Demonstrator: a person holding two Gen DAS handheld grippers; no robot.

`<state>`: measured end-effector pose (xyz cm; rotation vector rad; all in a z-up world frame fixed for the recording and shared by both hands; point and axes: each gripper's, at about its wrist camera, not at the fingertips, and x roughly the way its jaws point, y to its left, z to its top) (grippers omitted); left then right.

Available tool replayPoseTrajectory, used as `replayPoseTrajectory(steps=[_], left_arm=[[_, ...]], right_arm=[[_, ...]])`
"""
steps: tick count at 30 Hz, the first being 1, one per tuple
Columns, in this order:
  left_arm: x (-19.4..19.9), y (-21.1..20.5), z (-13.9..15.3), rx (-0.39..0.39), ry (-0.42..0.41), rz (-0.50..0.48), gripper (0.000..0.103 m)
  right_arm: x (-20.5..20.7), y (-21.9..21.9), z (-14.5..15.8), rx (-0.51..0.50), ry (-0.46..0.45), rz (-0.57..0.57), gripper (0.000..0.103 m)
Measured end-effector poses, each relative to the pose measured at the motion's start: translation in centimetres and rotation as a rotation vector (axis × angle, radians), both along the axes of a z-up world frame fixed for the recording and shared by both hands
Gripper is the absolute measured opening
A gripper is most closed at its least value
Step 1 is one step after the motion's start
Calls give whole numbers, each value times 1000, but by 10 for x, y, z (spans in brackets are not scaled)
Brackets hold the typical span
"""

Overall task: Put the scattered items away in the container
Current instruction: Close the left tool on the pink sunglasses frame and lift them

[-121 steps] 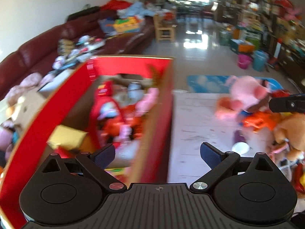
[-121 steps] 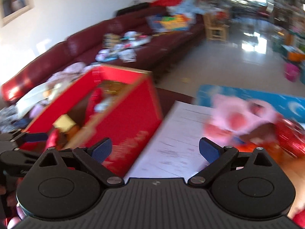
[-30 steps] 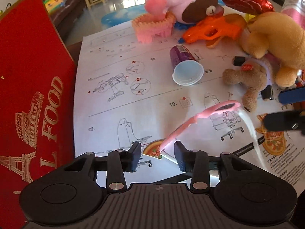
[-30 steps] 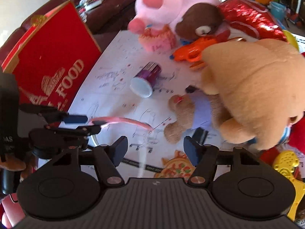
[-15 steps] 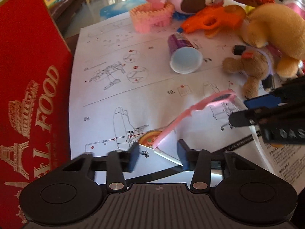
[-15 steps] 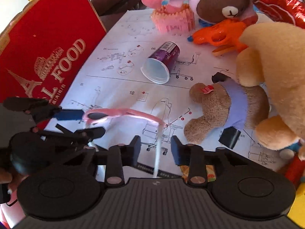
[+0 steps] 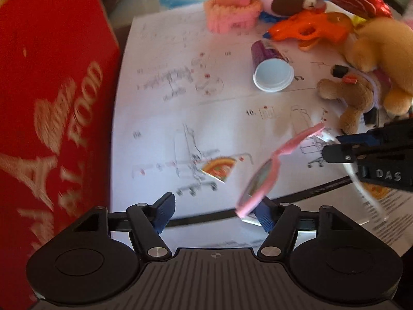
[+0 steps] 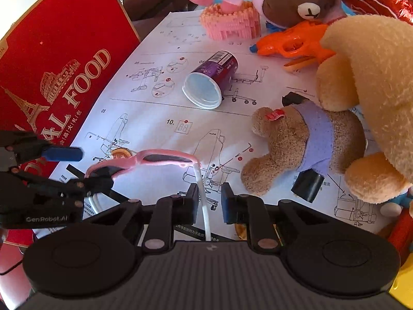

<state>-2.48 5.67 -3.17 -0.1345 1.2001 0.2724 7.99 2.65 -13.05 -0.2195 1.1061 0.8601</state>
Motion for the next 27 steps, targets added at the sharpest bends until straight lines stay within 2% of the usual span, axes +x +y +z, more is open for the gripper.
replayPoseTrajectory(steps=[4,5,6,7,8,9,11,14,18,21,22,23,24,25,26,27], left_arm=[[0,-3,-6,-40,32,52,77],[-1,-4,-7,-51,34,60,73],[-2,-5,-6,-56,29,61,65],[-3,-7,-6,-46,18,51,43],[-3,-7,-5,-32,7,34,32],[-3,-7,-4,-29,4,18,30],[-1,-5,-2,-9,-9,-14,15],[5,-4,-1,30,-19,-87,6],[10,-7,-4,30,-19,-182,6],[11,-4,-4,5,-29,-179,7],[11,-2,-4,5,-29,-164,12],[11,0,-4,11,-27,-143,34],[11,2,-3,20,-23,-119,39],[9,4,-2,25,-21,-99,49],[7,5,0,32,-17,-82,58],[5,5,0,37,-9,-72,61]], right_arm=[[0,0,0,6,2,-8,19],[-1,-1,0,8,1,-7,19],[-1,-2,0,12,0,-9,18],[-1,-2,0,15,2,-11,18],[0,-3,0,19,6,-13,18],[0,-3,0,22,11,-12,18],[0,-3,1,17,18,-6,21],[-3,-1,3,-3,40,14,24],[-5,7,3,-37,50,49,25],[-4,15,2,-35,44,58,25],[-6,17,2,-38,34,60,24],[-8,18,2,-43,20,64,18],[-10,19,1,-49,14,70,11],[-11,18,1,-46,14,69,9],[-11,17,1,-43,17,63,8],[-9,16,1,-39,24,55,7]])
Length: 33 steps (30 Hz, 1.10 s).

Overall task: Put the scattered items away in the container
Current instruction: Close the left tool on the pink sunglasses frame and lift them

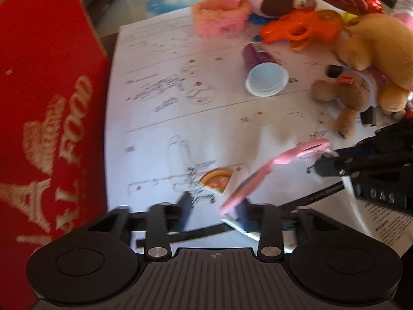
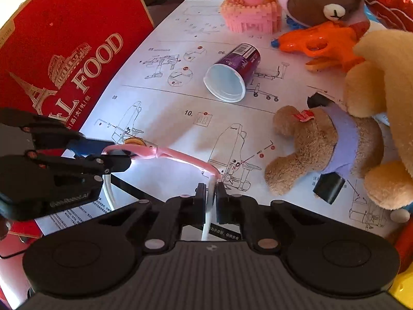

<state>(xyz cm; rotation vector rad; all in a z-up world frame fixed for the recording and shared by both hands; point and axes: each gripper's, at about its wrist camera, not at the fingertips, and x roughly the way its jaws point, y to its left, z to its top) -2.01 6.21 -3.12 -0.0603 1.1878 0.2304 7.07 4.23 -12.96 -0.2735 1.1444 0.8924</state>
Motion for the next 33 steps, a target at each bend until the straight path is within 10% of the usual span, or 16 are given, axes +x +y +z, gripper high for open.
replayPoseTrajectory(steps=[13,19,25,33], left_arm=[[-20,-7,7,33,41,110,76],[-13,-13,-5,-23,75,120,59],[-12,-23,-5,-51,36,52,6],[-16,-19,-5,-80,15,15,16]], right_arm=[[9,-5,-2,33,72,-65,6],[3,-3,-1,14,28,-45,6],[3,-5,-1,-2,34,-53,6],[0,3,0,-30,7,-42,8]])
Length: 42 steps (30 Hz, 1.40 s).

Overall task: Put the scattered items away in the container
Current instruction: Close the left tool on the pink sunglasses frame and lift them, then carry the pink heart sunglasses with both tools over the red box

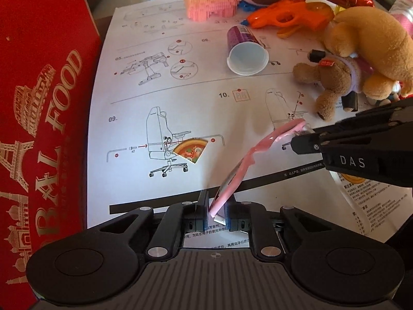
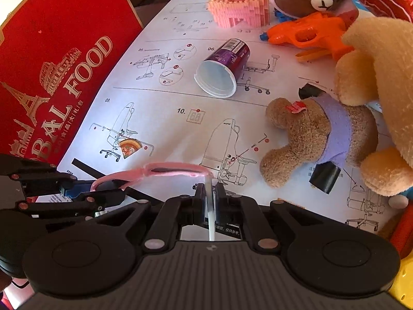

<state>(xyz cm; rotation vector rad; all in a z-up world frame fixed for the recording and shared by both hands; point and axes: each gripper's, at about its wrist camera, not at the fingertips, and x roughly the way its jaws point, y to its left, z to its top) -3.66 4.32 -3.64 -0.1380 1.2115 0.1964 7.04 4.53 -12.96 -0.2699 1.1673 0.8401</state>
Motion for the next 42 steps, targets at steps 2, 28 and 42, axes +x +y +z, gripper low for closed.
replayPoseTrajectory(steps=[2,28,42], left_arm=[[1,-4,0,7,-4,-18,31],[-4,-4,16,-19,-69,-37,5],[-5,5,35,-15,-110,-19,5]], right_arm=[[-1,2,0,-1,-1,-8,6],[-5,5,7,8,24,-26,10],[-5,2,32,78,-18,-22,8]])
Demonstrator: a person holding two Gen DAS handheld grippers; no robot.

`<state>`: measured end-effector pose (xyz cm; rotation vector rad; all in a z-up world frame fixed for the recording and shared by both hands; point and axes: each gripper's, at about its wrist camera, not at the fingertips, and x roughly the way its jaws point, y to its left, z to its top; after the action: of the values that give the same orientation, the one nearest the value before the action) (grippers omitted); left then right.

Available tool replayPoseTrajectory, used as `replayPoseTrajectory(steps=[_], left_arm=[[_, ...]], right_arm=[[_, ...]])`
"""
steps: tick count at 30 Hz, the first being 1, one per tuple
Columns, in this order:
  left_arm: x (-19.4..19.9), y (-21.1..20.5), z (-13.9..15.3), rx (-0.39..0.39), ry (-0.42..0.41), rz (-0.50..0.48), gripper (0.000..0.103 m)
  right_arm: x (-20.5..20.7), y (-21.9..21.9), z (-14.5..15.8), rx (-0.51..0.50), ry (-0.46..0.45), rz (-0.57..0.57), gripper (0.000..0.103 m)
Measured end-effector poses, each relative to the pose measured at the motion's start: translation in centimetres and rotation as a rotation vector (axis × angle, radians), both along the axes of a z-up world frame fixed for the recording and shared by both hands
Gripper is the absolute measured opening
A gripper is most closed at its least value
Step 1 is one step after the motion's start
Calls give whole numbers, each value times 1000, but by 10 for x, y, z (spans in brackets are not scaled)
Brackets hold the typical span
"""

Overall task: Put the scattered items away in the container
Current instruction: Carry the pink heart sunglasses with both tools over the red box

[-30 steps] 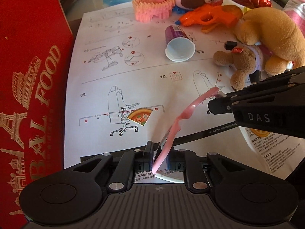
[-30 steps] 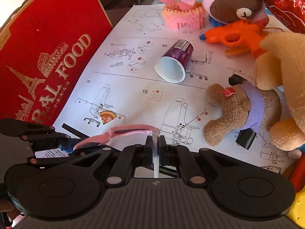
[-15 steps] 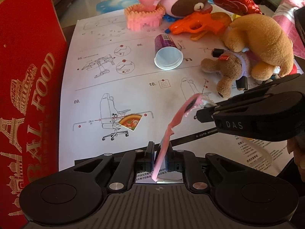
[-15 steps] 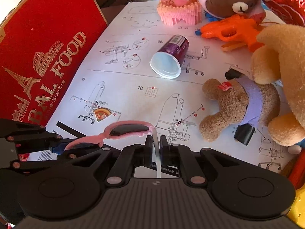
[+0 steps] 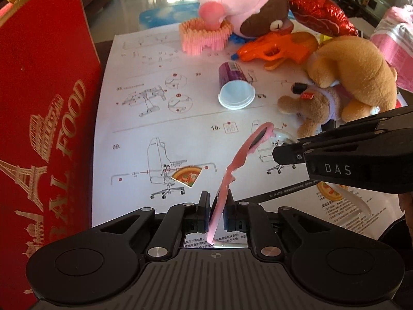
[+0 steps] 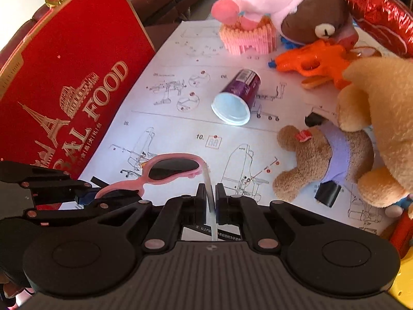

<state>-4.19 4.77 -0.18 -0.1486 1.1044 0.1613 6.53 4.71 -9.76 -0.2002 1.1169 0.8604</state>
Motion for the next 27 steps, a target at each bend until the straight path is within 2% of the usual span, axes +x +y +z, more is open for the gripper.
replayPoseTrajectory(steps=[7,13,22,27], left_arm=[[-3,2,22,17,-30,9,5],[-13,11,56,32,-95,31,4],[-48,36,125,121,-215,98,5],[-84,63,154,165,-248,187,5]], right_arm=[[-1,3,21,25,-31,20,8],[-5,10,57,78,-100,59,8],[-26,43,130,175,-247,192,8],[-54,83,162,208,-314,304,8]])
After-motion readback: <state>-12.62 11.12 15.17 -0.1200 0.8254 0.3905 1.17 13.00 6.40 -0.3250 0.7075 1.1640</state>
